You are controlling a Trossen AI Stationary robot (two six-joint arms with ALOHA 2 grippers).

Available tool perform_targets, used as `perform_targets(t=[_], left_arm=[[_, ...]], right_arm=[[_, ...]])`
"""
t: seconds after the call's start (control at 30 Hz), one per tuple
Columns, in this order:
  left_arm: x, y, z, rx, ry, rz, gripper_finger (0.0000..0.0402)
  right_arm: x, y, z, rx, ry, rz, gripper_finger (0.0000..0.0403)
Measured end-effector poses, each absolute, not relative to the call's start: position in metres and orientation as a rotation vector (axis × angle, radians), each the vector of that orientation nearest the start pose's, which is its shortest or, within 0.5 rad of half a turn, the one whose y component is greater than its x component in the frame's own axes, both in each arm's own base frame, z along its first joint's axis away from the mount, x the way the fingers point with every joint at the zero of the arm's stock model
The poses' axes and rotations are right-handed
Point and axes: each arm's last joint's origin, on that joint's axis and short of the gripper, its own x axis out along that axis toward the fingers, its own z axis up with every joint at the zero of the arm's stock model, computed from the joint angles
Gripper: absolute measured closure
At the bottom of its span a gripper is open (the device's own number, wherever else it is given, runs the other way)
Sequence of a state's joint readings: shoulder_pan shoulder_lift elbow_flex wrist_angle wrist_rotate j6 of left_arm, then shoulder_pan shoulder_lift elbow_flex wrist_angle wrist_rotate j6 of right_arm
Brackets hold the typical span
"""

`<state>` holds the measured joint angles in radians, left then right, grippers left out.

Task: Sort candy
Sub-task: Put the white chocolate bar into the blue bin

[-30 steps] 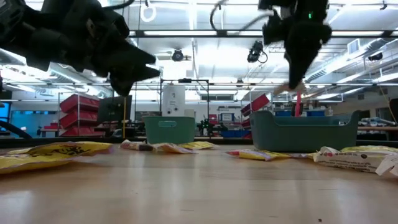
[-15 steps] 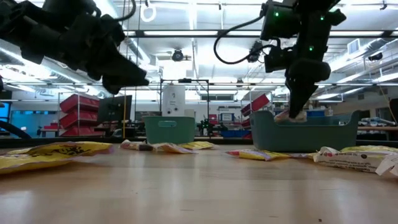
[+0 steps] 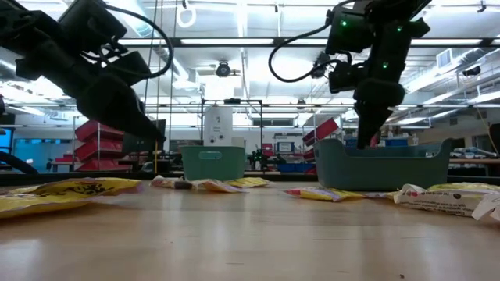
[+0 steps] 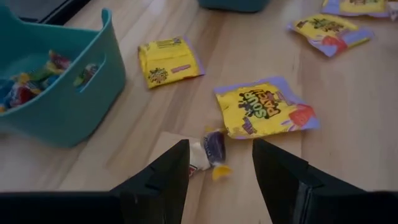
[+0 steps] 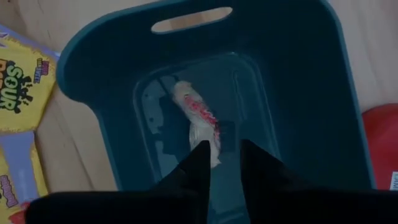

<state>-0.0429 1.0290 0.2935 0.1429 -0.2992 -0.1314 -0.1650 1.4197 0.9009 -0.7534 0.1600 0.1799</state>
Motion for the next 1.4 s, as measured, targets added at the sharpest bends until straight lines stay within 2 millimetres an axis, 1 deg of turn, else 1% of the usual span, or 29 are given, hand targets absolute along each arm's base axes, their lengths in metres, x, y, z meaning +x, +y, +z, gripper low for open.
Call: perform_targets(t=[0.23,0.4,0.53,0.73,0.87,1.03,1.4], left_arm=[[0.186,0.001,0.157,0.118,0.578,0.249,0.0224],[0.185,0.007,0.157,0.211,0.599,0.284,0.0224],[0.185,0.015,0.151,0.255,0.659,0.275,0.0224],[0.187,0.031,0.138,0.191,0.736,0.264,0.0224],[0.189,0.038,0.13,0.182,0.772,0.27,0.0224],[0.192,0.043,0.124,0.181,0.784,0.212,0.0223],[0.193,0.052,0.113,0.201,0.835,0.201,0.0223]], right_arm=[[0.251,-0.047,0.204,0.137,1.208,-0.379,0.0298],[0.256,-0.048,0.206,0.122,1.154,-0.367,0.0291],[0.259,-0.048,0.208,0.119,1.125,-0.363,0.0292],[0.259,-0.048,0.208,0.12,1.115,-0.359,0.029],[0.26,-0.048,0.208,0.12,1.109,-0.358,0.0291],[0.26,-0.048,0.208,0.114,1.105,-0.352,0.0288],[0.263,-0.049,0.21,0.105,1.078,-0.346,0.0287]])
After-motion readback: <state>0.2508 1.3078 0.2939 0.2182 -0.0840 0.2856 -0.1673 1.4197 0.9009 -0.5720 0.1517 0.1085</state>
